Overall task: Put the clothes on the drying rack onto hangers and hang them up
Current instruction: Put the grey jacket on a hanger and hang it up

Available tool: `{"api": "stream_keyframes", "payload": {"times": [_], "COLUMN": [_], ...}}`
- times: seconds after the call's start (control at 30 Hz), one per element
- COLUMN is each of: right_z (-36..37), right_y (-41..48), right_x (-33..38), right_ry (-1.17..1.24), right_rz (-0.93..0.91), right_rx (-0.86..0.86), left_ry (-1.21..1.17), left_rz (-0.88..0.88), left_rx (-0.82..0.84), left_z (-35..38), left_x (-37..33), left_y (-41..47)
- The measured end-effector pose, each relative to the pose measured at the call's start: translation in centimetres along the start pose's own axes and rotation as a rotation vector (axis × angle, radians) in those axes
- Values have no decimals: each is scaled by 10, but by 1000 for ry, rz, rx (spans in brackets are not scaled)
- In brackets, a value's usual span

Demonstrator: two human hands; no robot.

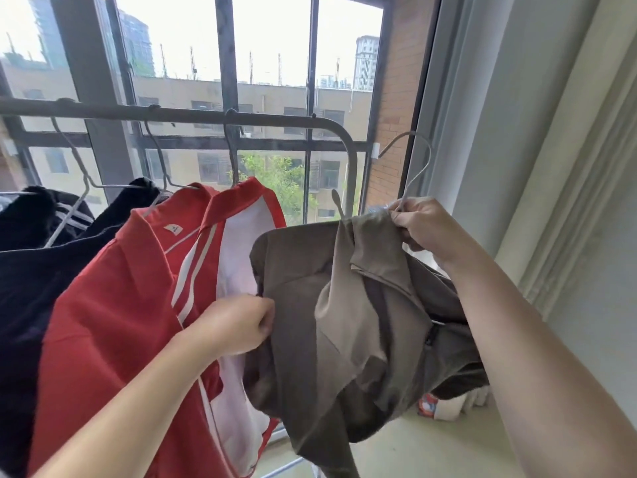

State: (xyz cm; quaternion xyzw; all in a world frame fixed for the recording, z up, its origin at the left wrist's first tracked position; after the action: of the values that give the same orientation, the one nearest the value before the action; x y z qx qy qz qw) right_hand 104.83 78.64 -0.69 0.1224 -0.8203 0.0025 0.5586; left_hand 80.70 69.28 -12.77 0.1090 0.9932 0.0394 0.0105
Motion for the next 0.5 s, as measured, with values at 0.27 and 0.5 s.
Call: {"api": "stream_keyframes", "payload": {"times": [0.27, 0.5], "right_z": [29, 27], "right_y": [-8, -16], "right_x": [0, -4], "right_ry": [-107, -122], "right_rz": [-86, -88], "right_rx": [143, 140], "left_ry": [-101, -299], "left_rz": [96, 101], "left_rx": [-772, -760], "left_z": [-57, -40], "left_x": [-10, -10], "left_y": [6, 25]}}
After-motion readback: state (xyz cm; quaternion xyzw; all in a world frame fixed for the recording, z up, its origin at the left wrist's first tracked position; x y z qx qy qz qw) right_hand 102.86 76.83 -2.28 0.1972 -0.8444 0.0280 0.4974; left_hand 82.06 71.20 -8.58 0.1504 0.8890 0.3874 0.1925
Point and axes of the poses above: each hand's wrist, its own y-axis towards the middle knuckle, its own z-axis out of the palm, x = y × z, the point moved 5 cm from there along y, towards the middle knuckle, and after that the axes turned 9 degrees about z, right-handed, at the moved point
